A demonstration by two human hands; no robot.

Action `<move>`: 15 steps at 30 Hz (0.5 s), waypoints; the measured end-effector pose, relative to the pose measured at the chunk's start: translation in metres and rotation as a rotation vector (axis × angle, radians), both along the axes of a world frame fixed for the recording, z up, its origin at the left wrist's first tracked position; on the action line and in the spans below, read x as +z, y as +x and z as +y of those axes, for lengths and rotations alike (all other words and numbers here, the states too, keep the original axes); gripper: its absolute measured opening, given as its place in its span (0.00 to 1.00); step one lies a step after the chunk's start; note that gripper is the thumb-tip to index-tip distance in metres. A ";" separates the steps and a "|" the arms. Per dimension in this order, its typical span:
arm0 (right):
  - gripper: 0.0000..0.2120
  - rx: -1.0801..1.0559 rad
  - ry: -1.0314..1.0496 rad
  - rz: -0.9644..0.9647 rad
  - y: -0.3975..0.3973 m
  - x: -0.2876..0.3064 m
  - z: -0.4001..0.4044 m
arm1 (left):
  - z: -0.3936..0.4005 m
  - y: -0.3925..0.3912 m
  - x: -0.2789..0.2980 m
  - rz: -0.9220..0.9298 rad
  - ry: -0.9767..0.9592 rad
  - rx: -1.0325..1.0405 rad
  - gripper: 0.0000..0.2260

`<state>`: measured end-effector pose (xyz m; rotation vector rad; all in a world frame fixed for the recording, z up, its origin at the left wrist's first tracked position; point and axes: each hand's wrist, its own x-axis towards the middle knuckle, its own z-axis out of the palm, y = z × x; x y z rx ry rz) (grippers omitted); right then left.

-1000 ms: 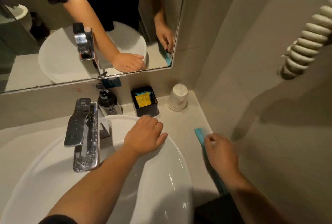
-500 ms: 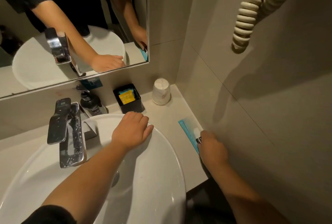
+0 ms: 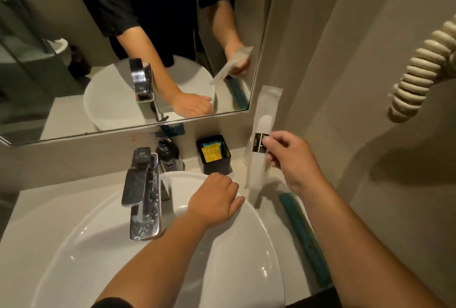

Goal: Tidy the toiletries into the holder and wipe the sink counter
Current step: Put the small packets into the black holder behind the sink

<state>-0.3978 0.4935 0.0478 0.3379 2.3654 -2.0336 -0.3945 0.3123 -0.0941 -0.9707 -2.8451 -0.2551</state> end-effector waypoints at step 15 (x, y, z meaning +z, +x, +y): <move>0.07 0.240 0.342 0.073 -0.098 -0.088 -0.080 | 0.000 -0.003 -0.011 0.110 0.012 -0.008 0.17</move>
